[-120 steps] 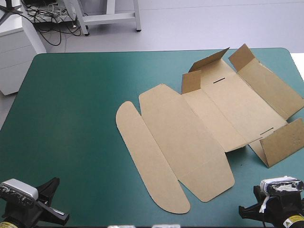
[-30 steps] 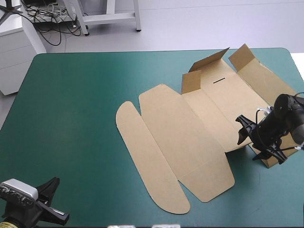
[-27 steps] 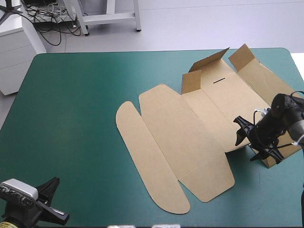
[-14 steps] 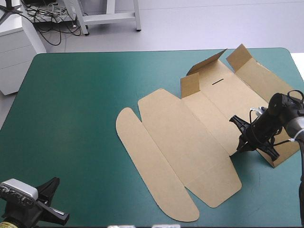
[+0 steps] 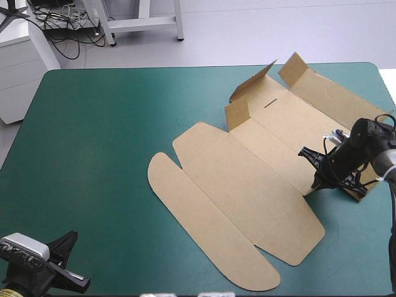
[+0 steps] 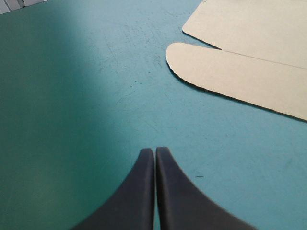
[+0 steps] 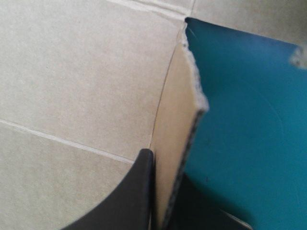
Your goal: Fold the box
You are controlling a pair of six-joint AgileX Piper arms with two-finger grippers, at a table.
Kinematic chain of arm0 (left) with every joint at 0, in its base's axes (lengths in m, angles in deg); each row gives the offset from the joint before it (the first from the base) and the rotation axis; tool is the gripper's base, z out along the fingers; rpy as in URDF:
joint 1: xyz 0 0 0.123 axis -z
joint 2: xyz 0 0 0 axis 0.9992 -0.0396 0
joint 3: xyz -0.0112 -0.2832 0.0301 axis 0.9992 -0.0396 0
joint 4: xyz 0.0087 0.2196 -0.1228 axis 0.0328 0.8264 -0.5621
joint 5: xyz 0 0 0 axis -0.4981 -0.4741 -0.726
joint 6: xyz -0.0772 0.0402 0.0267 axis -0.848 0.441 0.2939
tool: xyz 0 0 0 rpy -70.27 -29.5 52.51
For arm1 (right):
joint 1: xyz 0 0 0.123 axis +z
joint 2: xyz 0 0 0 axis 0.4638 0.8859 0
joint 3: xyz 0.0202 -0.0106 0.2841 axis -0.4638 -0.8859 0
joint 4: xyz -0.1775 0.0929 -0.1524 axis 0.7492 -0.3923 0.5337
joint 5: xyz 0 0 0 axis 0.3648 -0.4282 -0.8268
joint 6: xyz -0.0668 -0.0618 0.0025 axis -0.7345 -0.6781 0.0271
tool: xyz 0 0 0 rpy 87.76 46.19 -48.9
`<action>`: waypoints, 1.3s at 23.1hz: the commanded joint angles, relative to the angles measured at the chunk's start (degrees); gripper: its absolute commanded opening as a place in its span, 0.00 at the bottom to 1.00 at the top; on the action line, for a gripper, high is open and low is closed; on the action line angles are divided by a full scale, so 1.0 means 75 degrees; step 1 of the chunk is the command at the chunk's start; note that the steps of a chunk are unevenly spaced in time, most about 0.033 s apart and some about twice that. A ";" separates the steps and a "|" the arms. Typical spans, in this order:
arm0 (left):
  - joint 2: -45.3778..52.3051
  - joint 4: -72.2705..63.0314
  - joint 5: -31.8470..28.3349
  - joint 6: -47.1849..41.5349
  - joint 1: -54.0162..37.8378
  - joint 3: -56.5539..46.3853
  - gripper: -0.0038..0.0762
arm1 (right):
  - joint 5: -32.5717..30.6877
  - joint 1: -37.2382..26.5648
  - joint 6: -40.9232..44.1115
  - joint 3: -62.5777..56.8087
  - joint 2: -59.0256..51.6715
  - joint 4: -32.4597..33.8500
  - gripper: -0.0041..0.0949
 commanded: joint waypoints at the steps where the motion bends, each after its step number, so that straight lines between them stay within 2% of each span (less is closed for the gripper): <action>1: -0.0141 0.0000 -0.0557 -0.0067 0.0047 0.0189 0.04 | 0.0162 -0.0014 -0.0823 0.0636 0.0067 0.0107 0.03; 4: -0.0141 0.0000 -0.0557 -0.0067 0.0047 0.0189 0.04 | -0.0378 -0.0004 -0.1421 0.1281 0.0719 0.0404 0.03; 5: -0.0141 0.0000 -0.0557 -0.0067 0.0047 0.0189 0.04 | -0.0699 0.0103 -0.1761 0.1924 0.1206 0.0767 0.03; 8: -0.0141 0.0000 -0.0557 -0.0067 0.0047 0.0189 0.04 | -0.0705 0.0435 -0.2359 0.3157 0.1948 0.1424 0.03; 11: -0.0141 0.0000 -0.0557 -0.0038 0.0047 0.0189 0.04 | -0.0862 0.1140 -0.3501 0.5180 0.2899 0.2496 0.03; 13: -0.0141 0.0000 -0.0557 -0.0038 0.0047 0.0189 0.04 | -0.0909 0.1665 -0.4471 0.6309 0.3460 0.2779 0.03; 14: -0.0141 0.0000 -0.0557 -0.0051 0.0047 0.0189 0.04 | -0.0878 0.2045 -0.5257 0.6847 0.3746 0.2705 0.03; 16: -0.0141 0.0000 -0.0557 -0.0068 0.0047 0.0189 0.04 | -0.0459 0.2638 -0.5971 0.7367 0.4075 0.2327 0.03; 18: -0.0141 0.0000 -0.0557 -0.0068 0.0047 0.0189 0.04 | -0.0375 0.3143 -0.7386 0.7637 0.4326 0.1746 0.03; 20: -0.0141 0.0000 -0.0557 -0.0068 0.0047 0.0189 0.04 | -0.0203 0.3471 -0.8206 0.7635 0.4413 0.1280 0.03; 22: -0.0141 0.0000 -0.0557 -0.0068 0.0047 0.0189 0.04 | -0.0132 0.3979 -0.9298 0.7635 0.4443 0.1286 0.03; 30: -0.0141 0.0000 -0.0557 -0.0068 0.0047 0.0189 0.04 | -0.0077 0.5002 -1.0457 0.7635 0.4426 0.1360 0.03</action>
